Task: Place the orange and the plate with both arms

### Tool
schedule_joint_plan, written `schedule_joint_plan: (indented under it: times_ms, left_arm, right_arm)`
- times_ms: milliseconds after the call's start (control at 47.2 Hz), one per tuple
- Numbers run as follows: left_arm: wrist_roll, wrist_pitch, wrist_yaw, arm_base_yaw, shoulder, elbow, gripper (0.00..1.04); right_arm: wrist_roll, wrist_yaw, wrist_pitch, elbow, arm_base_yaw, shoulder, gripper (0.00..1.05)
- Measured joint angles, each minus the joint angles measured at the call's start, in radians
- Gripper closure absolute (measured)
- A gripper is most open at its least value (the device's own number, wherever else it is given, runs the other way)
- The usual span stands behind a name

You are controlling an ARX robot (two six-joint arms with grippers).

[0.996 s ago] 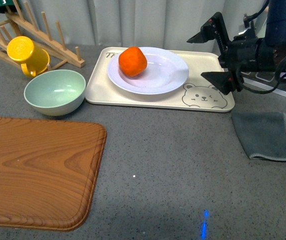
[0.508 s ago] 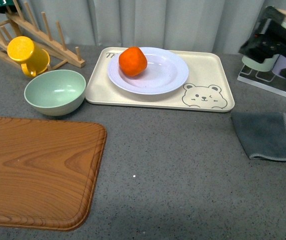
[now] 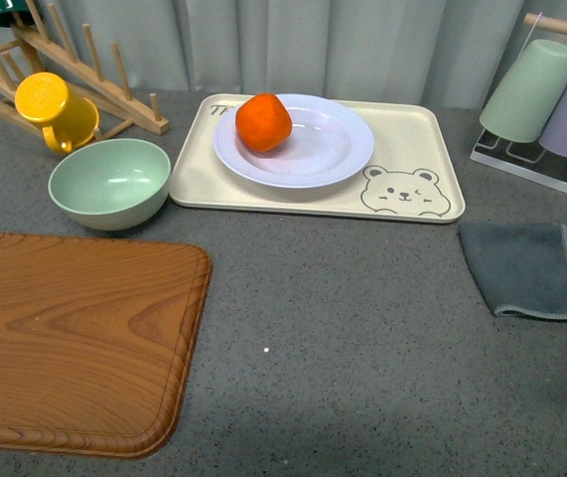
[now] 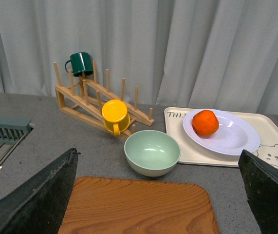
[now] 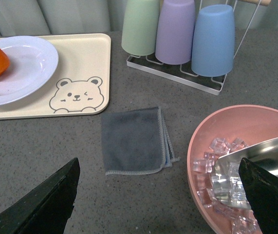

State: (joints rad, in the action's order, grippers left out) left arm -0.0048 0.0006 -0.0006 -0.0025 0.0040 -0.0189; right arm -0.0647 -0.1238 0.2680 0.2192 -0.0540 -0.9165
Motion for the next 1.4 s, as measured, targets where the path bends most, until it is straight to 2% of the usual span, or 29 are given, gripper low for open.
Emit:
schedule_joint_plan:
  times_ms: [127,318,360,402,466,741,847,1398]
  left_arm:
    - [0.000,0.000,0.000,0.000,0.000,0.000,0.06]
    - [0.000,0.000,0.000,0.000,0.000,0.000,0.06]
    - [0.000,0.000,0.000,0.000,0.000,0.000,0.06]
    - [0.000,0.000,0.000,0.000,0.000,0.000,0.06]
    - [0.000,0.000,-0.002,0.000,0.000,0.000,0.06]
    - [0.000,0.000,-0.002,0.000,-0.001,0.000,0.06]
    - [0.000,0.000,-0.002,0.000,-0.001,0.000,0.06]
    - [0.000,0.000,-0.002,0.000,-0.001,0.000,0.06]
  right_arm:
    - [0.043,-0.010,-0.163,-0.066,0.003,0.242,0.09]
    - [0.054,-0.008,-0.175,-0.083,0.007,0.300,0.09]
    - [0.055,0.050,-0.043,-0.126,0.027,0.292,0.15]
    - [0.058,0.112,0.165,-0.198,0.044,0.299,0.26]
    - [0.060,0.118,0.267,-0.213,0.049,0.340,0.38]
    - [0.060,0.122,0.166,-0.214,0.051,0.477,0.80]
    - [0.060,0.122,0.108,-0.214,0.051,0.544,1.03]
    - [0.063,0.122,-0.085,-0.214,0.051,0.737,1.04]
